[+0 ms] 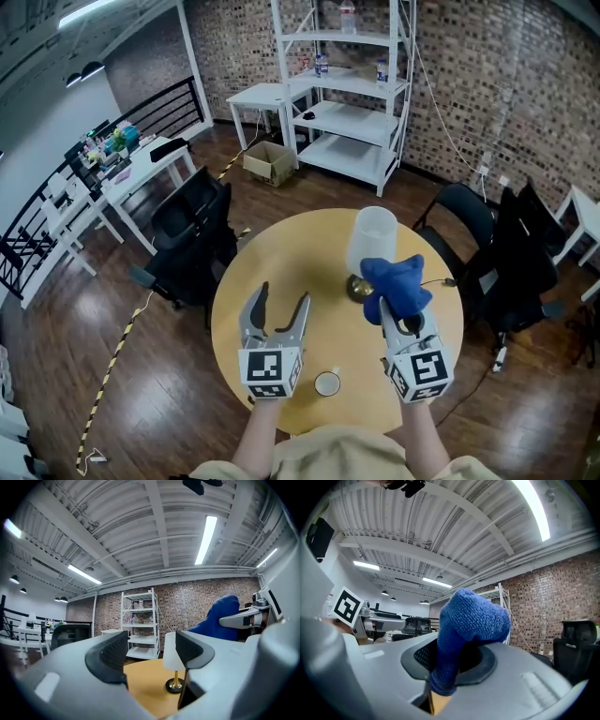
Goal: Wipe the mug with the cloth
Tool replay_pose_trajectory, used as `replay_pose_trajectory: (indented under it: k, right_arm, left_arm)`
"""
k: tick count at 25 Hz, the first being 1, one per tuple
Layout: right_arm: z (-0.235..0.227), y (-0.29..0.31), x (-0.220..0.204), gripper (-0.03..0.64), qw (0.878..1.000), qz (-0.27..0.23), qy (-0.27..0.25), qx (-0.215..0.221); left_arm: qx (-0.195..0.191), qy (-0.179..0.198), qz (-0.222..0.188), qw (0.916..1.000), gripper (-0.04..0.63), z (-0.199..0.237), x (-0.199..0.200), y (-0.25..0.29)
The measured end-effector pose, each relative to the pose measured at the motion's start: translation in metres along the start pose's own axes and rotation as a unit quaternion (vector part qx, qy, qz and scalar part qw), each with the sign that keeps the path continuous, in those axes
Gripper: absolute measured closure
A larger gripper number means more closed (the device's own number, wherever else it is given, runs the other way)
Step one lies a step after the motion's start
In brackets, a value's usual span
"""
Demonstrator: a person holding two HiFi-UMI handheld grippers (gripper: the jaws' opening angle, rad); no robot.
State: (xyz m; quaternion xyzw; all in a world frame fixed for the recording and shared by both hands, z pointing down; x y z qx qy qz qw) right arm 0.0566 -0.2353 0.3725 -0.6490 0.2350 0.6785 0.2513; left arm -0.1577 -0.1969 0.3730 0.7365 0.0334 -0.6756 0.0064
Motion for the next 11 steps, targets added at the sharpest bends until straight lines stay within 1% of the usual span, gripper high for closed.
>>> replay_pose_trajectory:
  k: [11]
  right_arm:
    - [0.0054, -0.0024, -0.002, 0.537, 1.0, 0.003, 0.002, 0.003]
  left_arm:
    - [-0.006, -0.001, -0.001, 1.0, 0.301, -0.0058, -0.0007, 0.0036]
Point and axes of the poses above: the fingertips, and each gripper's own axes: y forward along the fingers, z to its left, x out of its top, the point moved 4 cm from there along -y, backward along the fingers, and after that the axes turned 2 degrees about y, right-handed, at the moved point
